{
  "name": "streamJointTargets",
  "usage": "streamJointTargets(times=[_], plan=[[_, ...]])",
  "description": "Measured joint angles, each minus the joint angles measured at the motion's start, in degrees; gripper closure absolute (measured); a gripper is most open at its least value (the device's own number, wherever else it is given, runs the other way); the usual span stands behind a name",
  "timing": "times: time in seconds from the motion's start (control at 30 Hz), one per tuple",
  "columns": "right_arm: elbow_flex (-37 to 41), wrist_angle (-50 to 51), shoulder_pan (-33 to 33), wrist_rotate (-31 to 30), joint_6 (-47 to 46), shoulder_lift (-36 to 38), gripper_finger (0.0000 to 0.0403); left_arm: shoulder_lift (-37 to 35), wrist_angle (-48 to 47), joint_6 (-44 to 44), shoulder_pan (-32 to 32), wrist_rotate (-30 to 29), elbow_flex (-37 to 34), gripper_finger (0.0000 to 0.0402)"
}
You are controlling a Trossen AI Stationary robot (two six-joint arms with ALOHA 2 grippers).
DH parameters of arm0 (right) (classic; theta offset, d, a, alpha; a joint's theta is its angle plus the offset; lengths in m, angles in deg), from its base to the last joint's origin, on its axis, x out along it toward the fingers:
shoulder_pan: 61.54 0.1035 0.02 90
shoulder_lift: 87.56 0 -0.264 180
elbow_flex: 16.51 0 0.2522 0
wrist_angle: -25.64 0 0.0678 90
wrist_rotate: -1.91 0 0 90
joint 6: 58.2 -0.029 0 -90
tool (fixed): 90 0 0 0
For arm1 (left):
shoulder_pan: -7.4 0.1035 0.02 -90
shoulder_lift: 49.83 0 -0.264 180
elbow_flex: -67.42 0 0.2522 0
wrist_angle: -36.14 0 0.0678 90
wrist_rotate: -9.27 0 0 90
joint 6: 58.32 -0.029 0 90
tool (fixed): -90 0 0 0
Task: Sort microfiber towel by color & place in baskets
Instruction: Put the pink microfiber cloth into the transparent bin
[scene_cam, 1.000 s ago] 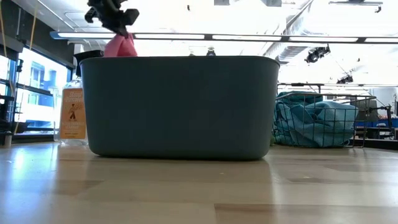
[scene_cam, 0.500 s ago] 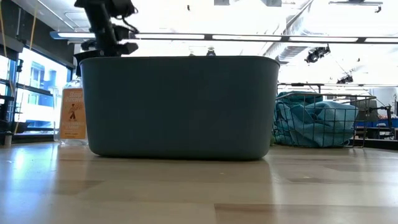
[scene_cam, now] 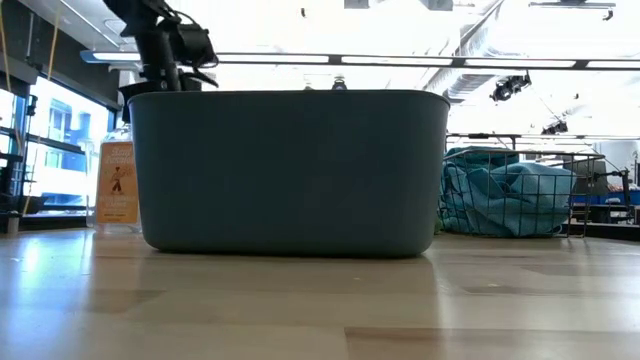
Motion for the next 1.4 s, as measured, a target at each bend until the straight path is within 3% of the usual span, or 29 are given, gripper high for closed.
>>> streamJointTargets(times=[0.13, 0.27, 0.47, 0.73, 1.0, 1.4], plan=[[0.0, 2.1, 0.0, 0.0, 0.0, 0.0, 0.0229, 4.8, -9.9, -2.6, 1.6, -1.0, 3.9, 0.0401], [0.0, 3.7, 0.0, 0.0, 0.0, 0.0, 0.0229, 8.6, -13.2, -2.5, 2.2, -1.0, 6.0, 0.0401], [0.0, 5.2, 0.0, 0.0, -0.4, 0.0, 0.0229, 13.1, -13.0, 2.3, 4.8, 5.8, 6.1, 0.0401], [0.0, 6.6, 0.0, 1.4, -2.0, 0.0, 0.0229, 16.8, -10.6, 8.0, 7.4, 9.2, 6.1, 0.0401], [0.0, 6.9, 0.2, 1.6, -2.0, -0.1, 0.0229, 19.5, -4.8, 12.8, 7.5, 11.6, 6.1, 0.0401], [0.0, 7.8, 0.2, 1.6, -2.0, -0.1, 0.0229, 25.9, -2.9, 11.5, 7.4, 12.1, 6.1, 0.0401]])
